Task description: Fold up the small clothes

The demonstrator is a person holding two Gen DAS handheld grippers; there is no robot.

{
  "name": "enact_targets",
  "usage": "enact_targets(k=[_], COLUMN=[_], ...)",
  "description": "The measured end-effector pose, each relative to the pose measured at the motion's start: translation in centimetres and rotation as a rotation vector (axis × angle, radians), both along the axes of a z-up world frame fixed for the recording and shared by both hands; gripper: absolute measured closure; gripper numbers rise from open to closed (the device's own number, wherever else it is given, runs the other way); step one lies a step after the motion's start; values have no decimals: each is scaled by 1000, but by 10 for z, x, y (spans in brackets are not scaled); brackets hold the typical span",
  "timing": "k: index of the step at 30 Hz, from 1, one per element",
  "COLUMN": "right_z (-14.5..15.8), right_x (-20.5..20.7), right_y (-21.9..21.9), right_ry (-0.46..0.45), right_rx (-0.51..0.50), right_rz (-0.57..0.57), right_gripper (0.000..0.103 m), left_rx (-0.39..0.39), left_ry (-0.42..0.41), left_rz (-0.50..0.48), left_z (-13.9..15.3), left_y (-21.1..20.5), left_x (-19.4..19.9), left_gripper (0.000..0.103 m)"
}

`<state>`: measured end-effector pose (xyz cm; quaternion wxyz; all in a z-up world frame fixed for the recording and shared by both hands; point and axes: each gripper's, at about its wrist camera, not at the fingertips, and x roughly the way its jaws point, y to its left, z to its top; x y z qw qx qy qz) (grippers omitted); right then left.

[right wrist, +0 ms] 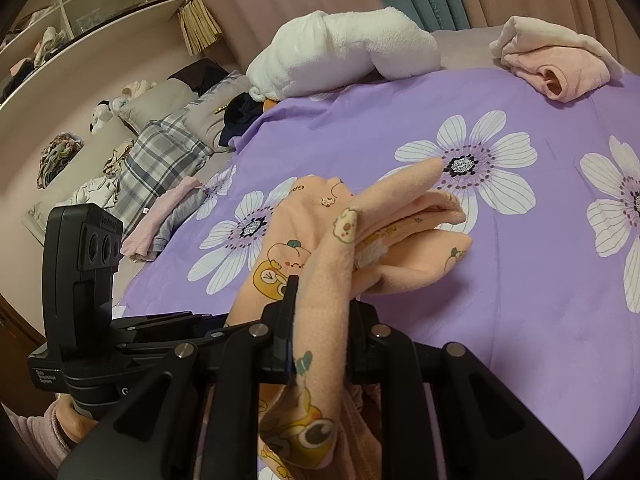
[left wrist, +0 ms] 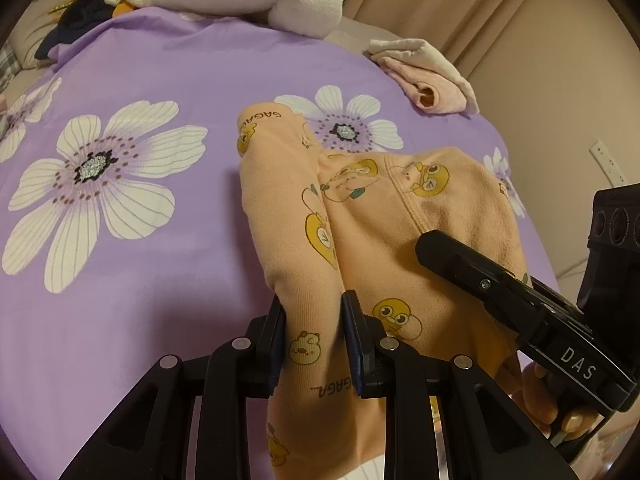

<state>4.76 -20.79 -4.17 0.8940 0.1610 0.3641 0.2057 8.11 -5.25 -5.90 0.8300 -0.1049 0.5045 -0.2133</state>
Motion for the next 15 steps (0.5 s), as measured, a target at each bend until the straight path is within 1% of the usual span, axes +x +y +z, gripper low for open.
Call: enact_targets(k=[15], right_z=[-22], right_x=[17], right_y=[1], right_ry=[61], right_rx=[10], right_rz=[-9], right_gripper=[84], left_rx=[12], left_ry=[59], left_rz=[3], left_z=[-17], left_y=[-4], left_x=[13], left_gripper=[78])
